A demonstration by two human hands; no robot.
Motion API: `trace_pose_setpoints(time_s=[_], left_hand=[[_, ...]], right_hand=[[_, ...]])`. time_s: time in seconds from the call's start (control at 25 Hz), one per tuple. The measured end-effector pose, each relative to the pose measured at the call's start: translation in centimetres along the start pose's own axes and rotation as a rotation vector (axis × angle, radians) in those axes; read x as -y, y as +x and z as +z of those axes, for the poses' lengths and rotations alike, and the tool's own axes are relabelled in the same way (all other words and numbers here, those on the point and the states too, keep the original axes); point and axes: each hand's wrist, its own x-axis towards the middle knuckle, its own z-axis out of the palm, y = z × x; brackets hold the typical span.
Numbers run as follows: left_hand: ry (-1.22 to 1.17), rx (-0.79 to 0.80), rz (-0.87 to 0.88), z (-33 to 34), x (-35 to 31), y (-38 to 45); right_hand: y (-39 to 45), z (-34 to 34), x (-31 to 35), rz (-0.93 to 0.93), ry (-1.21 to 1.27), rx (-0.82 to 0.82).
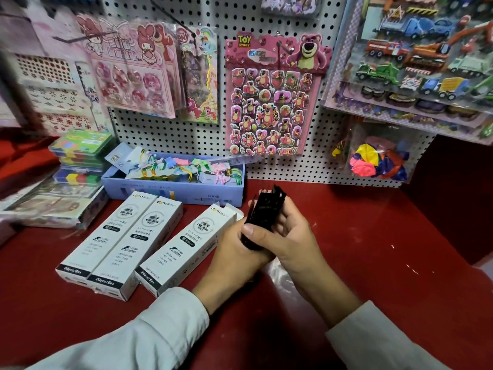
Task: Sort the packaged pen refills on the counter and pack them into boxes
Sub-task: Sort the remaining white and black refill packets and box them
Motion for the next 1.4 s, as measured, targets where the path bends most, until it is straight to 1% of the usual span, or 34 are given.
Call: trace_pose_setpoints(time_s=[0.08,0.16,0.24,0.28,0.36,0.44,0.6,0.68,0.76,0.88,0.92,0.96,1.04,1.12,1.2,1.24,1.32,1.4], left_hand=[[-0.008,0.04,-0.006,-0.4,-0.5,0.3],[-0.033,0.079,-0.051,-0.5,-0.5,0.4],[-0.129,0.078,-0.133,-0.3,-0.7,0.1],[-0.171,0.073,-0.149,-0.3,-0.8,0.0],[-0.202,0.103,-0.1,-0.3,-0.6,-0.1],[-0.19,0.137,-0.047,-0.3,-0.7,-0.1],[-0.077,0.145,0.023,-0.3,-0.6,0.3],[-0.058,0.14,0.005,-0.3,-0.5,0.3],[-0.109,0.167,-0.037,-0.5,-0.5,0.1],[-0.363,0.322,-0.244,-0.7,-0.5,-0.5],[-0.428,0.369,-0.307,-0.7,-0.7,-0.5],[-0.45,0.403,-0.335,-0.8,-0.7,-0.5],[-0.436,0.46,-0.335,-0.9,-1.1,-0.6],[-0.331,0.508,-0.277,-1.0,-1.3,-0.6],[-0.21,0.509,-0.248,-1.1,-1.2,-0.7],[-0.189,0.506,-0.257,-1.1,-1.2,-0.7],[-0.209,0.547,-0.283,-0.8,-1.1,-1.0],[-0.236,0.533,-0.278,-0.4,-1.2,-1.1]], right_hand=[[0.1,-0.2,0.4,-0.001,0.044,0.003],[0.2,-0.2,0.6,0.003,0.049,-0.027],[0.2,-0.3,0.7,0.019,0.08,-0.025],[0.1,-0.3,0.8,0.026,0.099,0.003],[0.1,-0.4,1.0,0.028,0.107,0.053],[0.1,-0.5,1.0,0.029,0.09,0.069],[-0.2,-0.4,1.0,0.048,0.033,0.114],[-0.2,-0.2,0.9,0.055,0.019,0.113],[-0.1,-0.1,0.9,0.057,0.035,0.098],[-0.1,-0.7,1.4,0.041,0.047,0.021],[-0.1,-1.0,1.5,0.048,0.069,0.013],[-0.1,-1.2,1.7,0.058,0.102,0.019],[-0.1,-1.5,2.0,0.066,0.18,0.045],[-0.2,-1.5,2.2,0.062,0.249,0.11],[-0.3,-1.2,2.3,0.074,0.275,0.208],[-0.4,-1.2,2.4,0.088,0.275,0.244],[-0.4,-1.1,2.6,0.116,0.295,0.268],[-0.4,-0.9,2.5,0.105,0.314,0.233]])
